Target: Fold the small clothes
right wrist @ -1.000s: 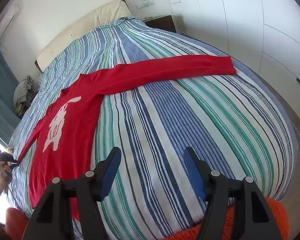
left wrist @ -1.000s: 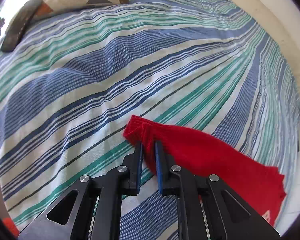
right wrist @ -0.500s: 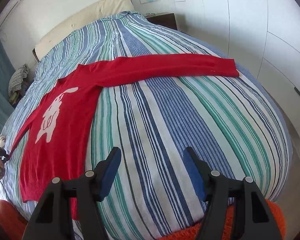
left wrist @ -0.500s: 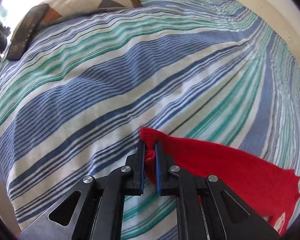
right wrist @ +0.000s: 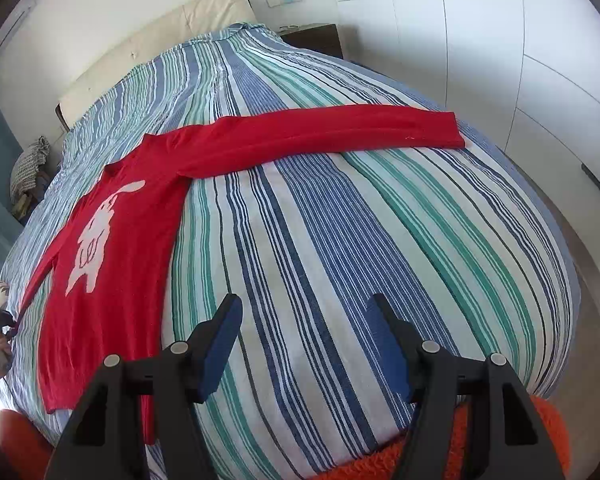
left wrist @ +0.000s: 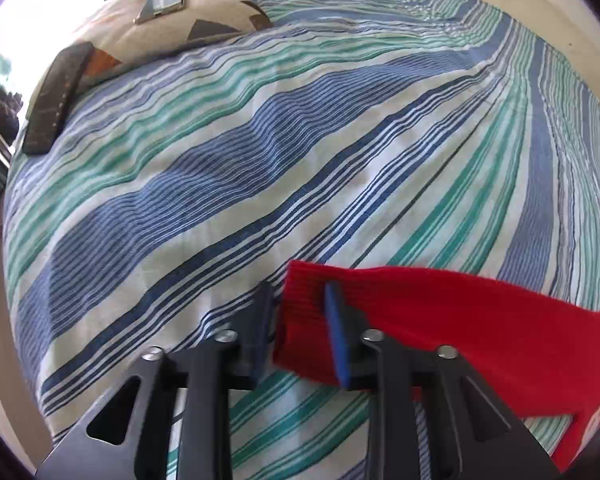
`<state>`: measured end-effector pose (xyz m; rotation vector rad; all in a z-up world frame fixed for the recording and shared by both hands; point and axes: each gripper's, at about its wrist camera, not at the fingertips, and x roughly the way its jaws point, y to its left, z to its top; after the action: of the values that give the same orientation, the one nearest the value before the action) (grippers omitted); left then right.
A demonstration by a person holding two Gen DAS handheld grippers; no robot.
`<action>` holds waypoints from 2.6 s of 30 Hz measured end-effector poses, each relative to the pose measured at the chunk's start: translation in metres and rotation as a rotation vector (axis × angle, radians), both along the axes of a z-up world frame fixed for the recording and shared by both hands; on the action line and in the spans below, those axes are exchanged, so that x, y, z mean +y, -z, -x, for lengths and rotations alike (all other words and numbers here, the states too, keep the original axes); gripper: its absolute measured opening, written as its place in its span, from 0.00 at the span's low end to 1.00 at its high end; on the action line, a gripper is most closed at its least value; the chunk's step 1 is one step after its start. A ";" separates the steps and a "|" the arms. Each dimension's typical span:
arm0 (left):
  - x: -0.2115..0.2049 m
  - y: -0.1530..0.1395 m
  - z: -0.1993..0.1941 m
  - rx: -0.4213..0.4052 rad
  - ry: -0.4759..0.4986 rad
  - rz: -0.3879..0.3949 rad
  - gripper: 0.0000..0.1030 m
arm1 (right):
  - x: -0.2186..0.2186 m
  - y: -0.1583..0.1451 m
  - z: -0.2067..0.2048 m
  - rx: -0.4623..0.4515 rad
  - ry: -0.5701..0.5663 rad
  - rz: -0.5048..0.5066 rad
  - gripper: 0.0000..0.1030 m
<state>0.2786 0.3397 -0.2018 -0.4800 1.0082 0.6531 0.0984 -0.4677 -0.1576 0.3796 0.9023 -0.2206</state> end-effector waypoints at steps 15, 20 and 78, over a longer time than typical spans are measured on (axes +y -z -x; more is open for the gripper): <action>-0.180 -0.014 0.097 -0.084 0.472 -0.016 0.89 | 0.007 -0.002 0.005 -0.005 0.021 0.022 0.71; -0.188 -0.011 0.071 -0.071 0.483 -0.079 0.90 | 0.001 0.003 -0.017 -0.012 0.042 -0.017 0.71; -0.183 0.032 0.053 -0.145 0.459 -0.165 1.00 | 0.027 0.068 -0.070 -0.028 -0.003 0.242 0.99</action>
<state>0.2260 0.1563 -0.2337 -0.1380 0.8786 0.2810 0.1688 -0.4404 -0.2260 0.1567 0.8375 -0.3175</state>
